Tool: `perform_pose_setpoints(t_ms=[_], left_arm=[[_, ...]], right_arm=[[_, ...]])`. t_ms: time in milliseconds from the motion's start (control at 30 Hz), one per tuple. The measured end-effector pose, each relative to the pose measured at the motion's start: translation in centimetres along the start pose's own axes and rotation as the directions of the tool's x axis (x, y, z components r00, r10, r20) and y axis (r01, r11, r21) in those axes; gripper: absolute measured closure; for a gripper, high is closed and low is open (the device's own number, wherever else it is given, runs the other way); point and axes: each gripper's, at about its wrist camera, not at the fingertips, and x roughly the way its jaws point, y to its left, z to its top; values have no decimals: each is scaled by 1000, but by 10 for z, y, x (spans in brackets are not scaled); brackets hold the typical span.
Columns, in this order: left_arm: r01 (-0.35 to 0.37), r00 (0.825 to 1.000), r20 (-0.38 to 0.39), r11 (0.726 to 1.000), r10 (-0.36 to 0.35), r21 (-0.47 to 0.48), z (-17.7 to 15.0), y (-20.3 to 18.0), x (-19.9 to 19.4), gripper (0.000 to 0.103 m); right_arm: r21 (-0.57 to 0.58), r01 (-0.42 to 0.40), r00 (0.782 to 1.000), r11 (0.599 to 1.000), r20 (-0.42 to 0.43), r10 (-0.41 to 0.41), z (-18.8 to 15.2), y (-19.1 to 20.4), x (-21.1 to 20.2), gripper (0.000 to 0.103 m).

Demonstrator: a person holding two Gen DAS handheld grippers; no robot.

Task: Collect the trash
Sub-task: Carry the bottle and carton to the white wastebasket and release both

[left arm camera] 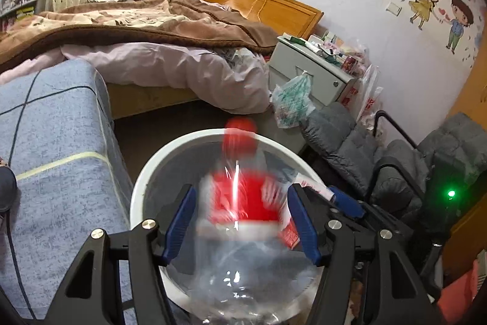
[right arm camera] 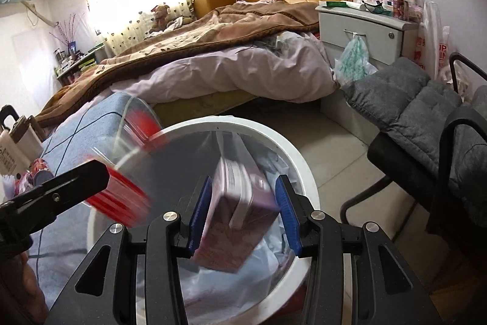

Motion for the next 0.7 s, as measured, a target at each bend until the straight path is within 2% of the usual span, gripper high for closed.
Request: perform_pose_setpoints(t_ms=[100,233,433,567,700], left_arm=[[-3,1000,-8,1000,3,-15,-2,3,-1,29],[-5,1000,4,1000,5,-10,-1,4,-9,29],[-22,1000,23,1000,22,-5,-1,9,-32,28],[-61,997,57,998,61,6,-3,13,-52,26],[-111,990,79,994,113,-25,-12,30,-74,26]], right_arm=[[23,-7,1000,1000,1,7,0,-3,-1,47],[28,5,1000,1000,14,-5,0,-2,-7,46],[67,-34,998,997,46,31,0,1,-24,46],[69,-71,996,995,68,66,-2,12,-37,46],[44,-106,991,993,86,102,-2,28,-46,46]])
